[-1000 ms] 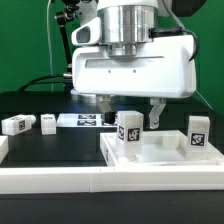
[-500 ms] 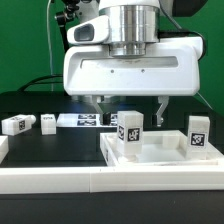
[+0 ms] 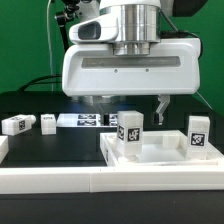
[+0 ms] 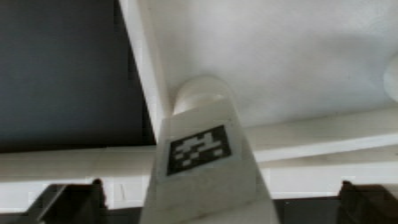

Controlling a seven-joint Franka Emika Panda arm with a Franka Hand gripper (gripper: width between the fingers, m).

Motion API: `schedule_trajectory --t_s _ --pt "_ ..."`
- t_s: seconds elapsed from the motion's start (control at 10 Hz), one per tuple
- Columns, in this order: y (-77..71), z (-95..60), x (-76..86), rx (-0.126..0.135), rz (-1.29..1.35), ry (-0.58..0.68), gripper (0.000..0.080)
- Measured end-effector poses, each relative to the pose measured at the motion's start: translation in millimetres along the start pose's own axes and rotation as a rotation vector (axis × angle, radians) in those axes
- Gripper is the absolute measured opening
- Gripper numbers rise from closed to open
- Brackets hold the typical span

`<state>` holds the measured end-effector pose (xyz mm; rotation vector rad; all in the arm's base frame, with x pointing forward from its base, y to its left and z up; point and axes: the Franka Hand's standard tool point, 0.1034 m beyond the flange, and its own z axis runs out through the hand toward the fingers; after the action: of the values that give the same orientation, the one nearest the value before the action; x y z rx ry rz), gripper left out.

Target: Assemble square table

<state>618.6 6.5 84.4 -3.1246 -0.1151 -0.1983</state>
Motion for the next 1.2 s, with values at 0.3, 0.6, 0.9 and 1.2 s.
schedule_trajectory --t_s 0.3,0.6,0.9,1.2 --pt "0.4 -0.3 0.7 -0.011 -0.087 -0.002 0.0601" --pt "0.4 0.2 0.4 -0.011 -0.086 -0.003 0.0427" --pt "0.5 0.2 0.4 -0.011 -0.055 -0.002 0.0289" --pt "0.6 0.6 0.2 -0.003 0.205 0.005 0.0289"
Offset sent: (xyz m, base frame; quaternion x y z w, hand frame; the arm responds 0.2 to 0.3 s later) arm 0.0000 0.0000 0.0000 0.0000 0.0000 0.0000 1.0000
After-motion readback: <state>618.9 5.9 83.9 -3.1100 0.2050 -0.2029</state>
